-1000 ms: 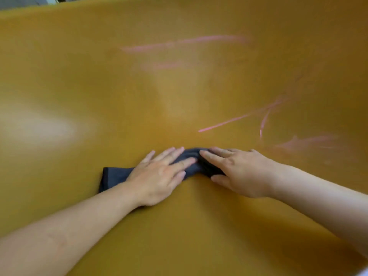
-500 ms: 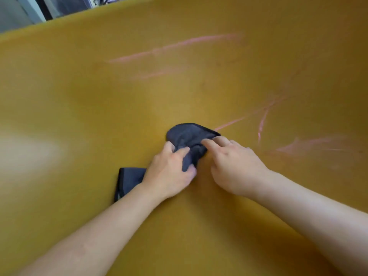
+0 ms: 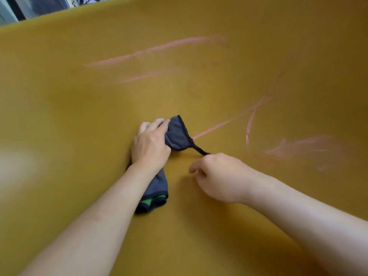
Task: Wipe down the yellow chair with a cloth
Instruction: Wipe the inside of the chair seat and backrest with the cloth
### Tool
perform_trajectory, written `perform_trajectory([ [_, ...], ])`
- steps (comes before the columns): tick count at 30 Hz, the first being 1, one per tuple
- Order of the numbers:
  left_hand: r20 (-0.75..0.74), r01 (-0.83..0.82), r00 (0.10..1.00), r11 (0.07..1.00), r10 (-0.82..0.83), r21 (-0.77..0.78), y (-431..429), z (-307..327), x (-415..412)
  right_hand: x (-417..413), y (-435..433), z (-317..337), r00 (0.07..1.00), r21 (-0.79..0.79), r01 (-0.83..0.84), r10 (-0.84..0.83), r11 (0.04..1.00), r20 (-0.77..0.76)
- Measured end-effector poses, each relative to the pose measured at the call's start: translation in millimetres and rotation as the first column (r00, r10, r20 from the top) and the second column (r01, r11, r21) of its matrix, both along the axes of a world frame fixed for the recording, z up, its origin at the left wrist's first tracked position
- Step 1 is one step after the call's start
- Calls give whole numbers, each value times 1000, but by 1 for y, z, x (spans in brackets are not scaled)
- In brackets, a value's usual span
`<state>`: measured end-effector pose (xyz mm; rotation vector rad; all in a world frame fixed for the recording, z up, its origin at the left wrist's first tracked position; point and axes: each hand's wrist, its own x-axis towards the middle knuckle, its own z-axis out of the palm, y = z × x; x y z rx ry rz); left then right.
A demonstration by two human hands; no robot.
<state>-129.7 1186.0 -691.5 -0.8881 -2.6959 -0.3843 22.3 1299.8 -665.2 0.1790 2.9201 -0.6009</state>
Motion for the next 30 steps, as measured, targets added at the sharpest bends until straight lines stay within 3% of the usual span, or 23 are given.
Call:
perform_trajectory([
  [4,97,331,942,933,-320,-140,5,-11,33,-3,19,4,995,125,97,-92,987,-44],
  [7,157,463,880,884,-449,-63,-12,-13,56,-1,19,9,999,155,37,-36,987,-8],
  [8,120,519,850,854,-512,-39,-17,-13,56,1,16,11,1000,183,25,-25,983,-3],
  [10,-56,580,804,802,-592,-142,-20,-13,34,7,12,8,1000,256,-6,7,967,-1],
  [11,-146,539,810,819,-569,-198,-19,-10,12,11,8,7,999,316,-42,35,948,27],
  [13,-211,263,935,957,-285,-126,-10,6,-29,16,0,5,986,437,-152,106,887,128],
  [15,-92,-42,995,997,48,57,9,10,-41,16,-2,9,966,478,-226,133,849,220],
  [16,-39,-55,998,996,58,71,23,6,-29,15,0,12,961,481,-251,158,840,225],
  [18,83,137,986,988,-142,66,48,-4,21,19,10,24,955,463,-288,213,838,208],
  [21,268,491,814,857,-515,155,43,-11,96,53,23,40,896,426,-438,345,791,281],
  [23,312,614,713,774,-628,155,28,-7,108,88,29,35,860,276,-500,433,821,270],
  [24,285,621,726,775,-626,117,26,-7,99,106,29,33,877,223,-456,394,862,274],
  [26,141,442,888,897,-438,7,37,-12,62,129,30,21,958,251,-278,249,927,139],
  [27,103,246,964,969,-245,3,44,-10,41,135,32,12,978,307,-211,201,928,63],
  [29,168,-93,983,991,77,93,56,-3,16,139,34,4,991,386,-75,113,920,-77],
  [30,171,-103,982,988,83,115,63,-3,19,140,35,2,986,410,-20,86,912,-142],
])
